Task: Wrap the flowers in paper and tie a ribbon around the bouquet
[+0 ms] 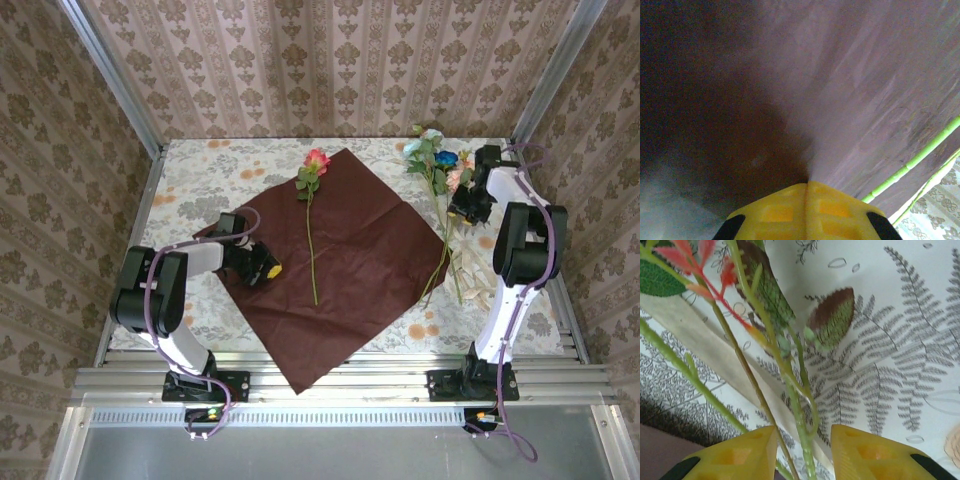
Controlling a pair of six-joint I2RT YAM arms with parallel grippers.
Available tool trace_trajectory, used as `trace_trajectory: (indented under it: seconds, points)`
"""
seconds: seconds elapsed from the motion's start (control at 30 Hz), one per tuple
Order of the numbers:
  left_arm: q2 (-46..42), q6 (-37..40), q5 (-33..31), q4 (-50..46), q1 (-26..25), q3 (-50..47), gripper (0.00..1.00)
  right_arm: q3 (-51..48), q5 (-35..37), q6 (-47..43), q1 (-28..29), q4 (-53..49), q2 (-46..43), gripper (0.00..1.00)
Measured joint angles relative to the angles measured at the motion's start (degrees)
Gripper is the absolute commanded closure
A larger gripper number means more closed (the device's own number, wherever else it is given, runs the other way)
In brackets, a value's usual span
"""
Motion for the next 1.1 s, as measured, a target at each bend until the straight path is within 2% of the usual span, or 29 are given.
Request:
trace_trajectory:
  seconds: [0.27,0.5,0.67,0.73,0.87,1.1]
  points:
    - [-0.68,-0.02,-0.42,-0.22,0.00,-0.50,1.00,2.82,0.02,-0.07,0.00,-0.02,4.74,0.73]
    - [-1.07,0.00,-0.59,-1.36,0.00,-0.50,1.00,4.07,0.39,-0.92,-0.04,-0.20,5.99,0.92]
    - [-1.07,0.00,-0.59,-1.51,0.00,-0.50,1.00,4.35,1.42,-1.64,0.48,-0.17,5.92,1.00]
    - [-1.07,0.00,-0.59,-1.51,0.00,-0.50,1.00,4.35,2.27,-1.86,0.87,-0.17,5.64,1.00]
    - [-1.07,0.00,-0.59,-1.51,0.00,-0.50,1.00,4.28,4.81,-2.21,1.77,-0.20,2.78,1.00]
    - [-1.07,0.00,-0.57,-1.38,0.00,-0.57,1.00,2.25,9.64,-2.16,4.61,0.50,-9.57,1.00]
